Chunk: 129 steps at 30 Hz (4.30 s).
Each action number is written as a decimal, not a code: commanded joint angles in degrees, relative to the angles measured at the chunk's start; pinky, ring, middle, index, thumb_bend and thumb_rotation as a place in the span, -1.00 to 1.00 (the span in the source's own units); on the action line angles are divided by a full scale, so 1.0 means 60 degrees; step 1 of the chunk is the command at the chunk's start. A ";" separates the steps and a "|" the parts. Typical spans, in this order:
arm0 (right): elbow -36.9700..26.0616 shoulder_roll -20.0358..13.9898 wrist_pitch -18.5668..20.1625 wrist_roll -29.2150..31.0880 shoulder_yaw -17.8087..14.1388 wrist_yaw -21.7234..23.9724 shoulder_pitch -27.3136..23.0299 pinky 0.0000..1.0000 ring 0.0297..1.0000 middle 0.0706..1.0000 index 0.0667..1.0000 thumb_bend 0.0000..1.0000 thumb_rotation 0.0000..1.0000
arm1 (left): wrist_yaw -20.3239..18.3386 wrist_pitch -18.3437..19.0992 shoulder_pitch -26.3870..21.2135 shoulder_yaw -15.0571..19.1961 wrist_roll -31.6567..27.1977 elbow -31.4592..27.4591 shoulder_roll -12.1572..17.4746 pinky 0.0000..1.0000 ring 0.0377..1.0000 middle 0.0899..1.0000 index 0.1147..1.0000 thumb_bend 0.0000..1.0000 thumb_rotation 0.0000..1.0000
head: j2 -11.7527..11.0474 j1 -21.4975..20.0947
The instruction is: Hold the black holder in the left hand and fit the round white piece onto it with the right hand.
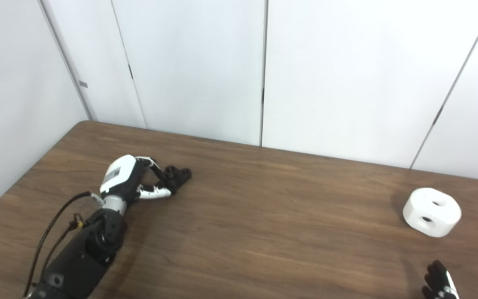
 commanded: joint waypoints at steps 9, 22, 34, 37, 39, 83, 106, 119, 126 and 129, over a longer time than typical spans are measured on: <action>-0.0022 0.0177 0.0168 -0.0204 0.0122 -0.0092 0.0319 1.00 1.00 1.00 1.00 0.27 1.00 | -0.1028 -0.0591 0.0904 -0.0789 0.0446 -0.1943 0.0021 0.58 0.80 0.60 -0.16 0.03 -0.91 | 0.0091 -0.0266; -0.0435 0.0202 0.0445 -0.0678 0.0358 -0.0274 0.0422 1.00 1.00 1.00 1.00 0.31 1.00 | -0.1010 -0.1782 0.2222 -0.2128 0.1962 -0.3327 -0.0428 0.74 0.78 0.61 -0.16 0.04 -0.90 | 0.0417 -0.0996; -0.1159 0.0402 0.1227 -0.0886 0.0554 -0.0538 0.0558 1.00 1.00 0.97 1.00 0.29 1.00 | -0.1515 -0.2838 0.3118 -0.2945 0.2458 -0.4117 -0.0506 0.93 0.86 0.65 -0.16 0.04 -0.91 | 0.0802 -0.1479; -0.1291 0.0426 0.1396 -0.0996 0.0602 -0.0570 0.0558 1.00 1.00 0.97 1.00 0.32 1.00 | -0.1732 -0.2934 0.3262 -0.3110 0.2561 -0.4341 -0.0553 0.91 0.85 0.65 -0.16 0.04 -0.91 | 0.0894 -0.1673; -0.1354 0.0464 0.1425 -0.0991 0.0623 -0.0571 0.0557 1.00 1.00 0.98 1.00 0.31 1.00 | -0.1896 -0.2962 0.3378 -0.3223 0.2694 -0.4510 -0.0602 0.91 0.85 0.65 -0.16 0.04 -0.90 | 0.0950 -0.1791; -0.3742 -0.0485 0.4226 -0.2558 -0.0450 -0.1242 -0.1433 0.95 0.97 0.92 0.97 0.21 0.47 | -0.3087 -0.3420 0.3820 -0.2575 0.3187 -0.4353 -0.0624 0.80 0.80 0.58 -0.16 0.04 -0.90 | 0.0991 -0.3948; -0.0060 -0.1708 0.5641 -0.7661 0.0241 -0.0698 -0.5895 0.82 1.00 0.90 0.76 0.62 -0.32 | -0.2541 -0.4584 0.4100 -0.1834 0.2431 -0.3327 -0.0183 0.77 0.77 0.57 -0.16 0.04 -0.90 | 0.0270 -0.5359; 0.2044 -0.2404 0.5638 -0.8079 0.0915 -0.0324 -0.7270 0.90 1.00 0.87 0.66 0.70 -0.38 | -0.2609 -0.4601 0.4153 -0.1772 0.2387 -0.3301 -0.0153 0.80 0.77 0.59 -0.16 0.04 -0.90 | 0.0185 -0.5350; 0.2334 -0.2496 0.5644 -0.8635 0.1042 0.0478 -0.7564 0.96 1.00 0.88 0.61 0.75 -0.34 | -0.2579 -0.4579 0.4147 -0.1745 0.2415 -0.3314 -0.0182 0.78 0.76 0.59 -0.16 0.04 -0.90 | 0.0175 -0.5337; 0.2372 -0.2468 0.5644 -0.8788 0.1055 0.0671 -0.7620 0.96 1.00 0.88 0.60 0.78 -0.36 | -0.2548 -0.4596 0.4136 -0.1729 0.2404 -0.3290 -0.0198 0.76 0.75 0.58 -0.16 0.04 -0.90 | 0.0182 -0.5315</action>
